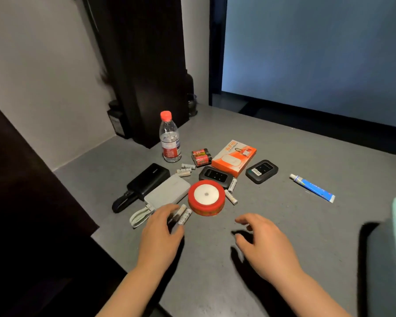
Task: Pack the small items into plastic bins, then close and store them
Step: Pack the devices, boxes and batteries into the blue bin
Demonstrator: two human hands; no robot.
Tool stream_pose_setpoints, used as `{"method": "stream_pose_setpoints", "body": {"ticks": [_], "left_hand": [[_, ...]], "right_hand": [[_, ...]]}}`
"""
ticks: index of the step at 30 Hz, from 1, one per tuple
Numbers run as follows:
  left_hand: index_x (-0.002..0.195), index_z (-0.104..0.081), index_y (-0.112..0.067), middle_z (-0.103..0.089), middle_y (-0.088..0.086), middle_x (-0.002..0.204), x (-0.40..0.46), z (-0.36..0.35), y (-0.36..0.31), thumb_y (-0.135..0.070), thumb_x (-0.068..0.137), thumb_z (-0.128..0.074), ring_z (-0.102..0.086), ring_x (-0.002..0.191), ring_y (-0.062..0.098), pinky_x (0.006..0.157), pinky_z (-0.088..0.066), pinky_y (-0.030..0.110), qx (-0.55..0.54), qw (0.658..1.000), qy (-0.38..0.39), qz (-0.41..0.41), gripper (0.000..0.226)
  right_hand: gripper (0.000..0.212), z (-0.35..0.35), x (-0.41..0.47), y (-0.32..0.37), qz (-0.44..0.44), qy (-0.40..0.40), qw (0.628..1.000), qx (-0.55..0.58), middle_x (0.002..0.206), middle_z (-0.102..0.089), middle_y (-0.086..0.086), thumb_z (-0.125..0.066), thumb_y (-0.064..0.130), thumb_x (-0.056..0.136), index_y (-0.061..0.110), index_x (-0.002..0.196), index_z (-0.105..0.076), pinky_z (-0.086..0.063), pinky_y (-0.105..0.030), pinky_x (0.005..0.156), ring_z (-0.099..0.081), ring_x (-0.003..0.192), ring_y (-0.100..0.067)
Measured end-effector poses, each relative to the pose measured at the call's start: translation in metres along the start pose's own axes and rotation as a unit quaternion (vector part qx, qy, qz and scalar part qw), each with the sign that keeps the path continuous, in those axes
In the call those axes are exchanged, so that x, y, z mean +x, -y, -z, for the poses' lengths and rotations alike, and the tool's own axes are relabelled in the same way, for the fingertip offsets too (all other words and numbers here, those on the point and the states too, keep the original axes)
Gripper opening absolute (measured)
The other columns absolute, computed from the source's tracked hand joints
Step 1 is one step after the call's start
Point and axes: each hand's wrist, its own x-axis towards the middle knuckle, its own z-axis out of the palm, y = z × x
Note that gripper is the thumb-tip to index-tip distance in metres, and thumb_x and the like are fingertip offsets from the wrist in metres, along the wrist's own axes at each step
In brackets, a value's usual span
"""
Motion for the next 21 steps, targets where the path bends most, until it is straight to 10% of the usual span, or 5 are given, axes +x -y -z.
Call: {"method": "stream_pose_setpoints", "body": {"ticks": [11,21], "left_hand": [[0.142,-0.03,-0.039,-0.028,-0.022,0.146,0.045,0.003,0.022,-0.023,0.081,-0.067,-0.032,0.126,0.007,0.101,-0.033,0.025,0.172,0.958,0.197,-0.119,0.074],[0.127,-0.044,-0.038,-0.041,-0.026,0.131,0.053,0.0,0.023,-0.024,0.082,-0.07,-0.038,0.113,0.001,0.091,-0.037,0.021,0.139,0.955,0.221,-0.138,0.053]], "right_hand": [[0.054,-0.032,0.106,-0.001,-0.012,0.04,0.998,-0.04,0.132,-0.045,0.001,-0.056,0.014,0.088,0.031,0.138,-0.043,-0.042,-0.034,0.095,-0.042,0.125,-0.022],[0.041,-0.038,0.101,0.004,-0.036,0.022,0.998,-0.04,0.115,-0.057,-0.005,-0.059,0.015,0.085,0.024,0.124,-0.052,-0.044,-0.03,0.08,-0.055,0.105,-0.025]]}}
